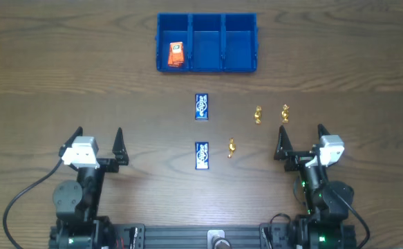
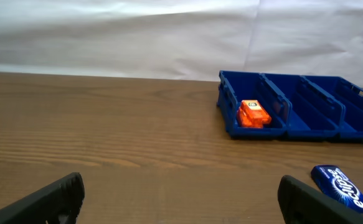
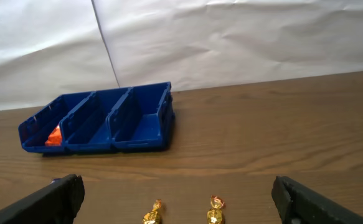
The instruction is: Sort Candies Into Trays
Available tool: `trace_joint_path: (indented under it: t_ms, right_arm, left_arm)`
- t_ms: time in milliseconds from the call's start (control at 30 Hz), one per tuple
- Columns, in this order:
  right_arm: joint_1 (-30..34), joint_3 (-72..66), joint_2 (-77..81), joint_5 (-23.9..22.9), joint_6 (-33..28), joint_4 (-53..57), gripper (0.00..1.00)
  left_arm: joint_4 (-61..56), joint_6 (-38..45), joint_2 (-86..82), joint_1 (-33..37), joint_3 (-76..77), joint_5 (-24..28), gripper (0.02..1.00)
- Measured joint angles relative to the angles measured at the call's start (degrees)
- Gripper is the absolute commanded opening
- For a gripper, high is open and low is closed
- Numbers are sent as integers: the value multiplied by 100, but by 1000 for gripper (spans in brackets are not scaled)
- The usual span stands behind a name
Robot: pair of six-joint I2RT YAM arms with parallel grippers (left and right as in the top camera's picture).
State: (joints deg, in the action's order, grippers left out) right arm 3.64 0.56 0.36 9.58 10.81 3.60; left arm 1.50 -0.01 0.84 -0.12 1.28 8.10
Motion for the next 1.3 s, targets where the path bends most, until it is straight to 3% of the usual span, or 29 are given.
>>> trace_joint_path:
  t_ms: [300, 433, 533, 700, 867, 1000, 1300]
  right_arm:
    - [0, 0, 0, 33, 181, -258, 998]
    - [0, 94, 59, 584, 710, -306, 998]
    - [0, 817, 634, 1069, 809, 531, 998]
    - [0, 3250, 2337, 1696, 643, 1982, 998]
    - [-131, 5268, 4164, 1952, 501, 3779, 998]
    - [-973, 6207, 5440, 1766, 487, 4638, 998]
    - [-3779, 6585, 7816, 214, 1528, 5077, 998]
  left_arm:
    - [2, 0, 0, 0, 0, 0, 998]
    - [2, 0, 0, 0, 0, 0, 998]
    - [4, -2, 0, 0, 0, 0, 998]
    - [20, -2, -4, 0, 11, 17, 998]
    - [24, -2, -4, 0, 15, 20, 998]
    - [24, -4, -9, 0, 15, 20, 996]
    - [24, -13, -9, 0, 15, 22, 998]
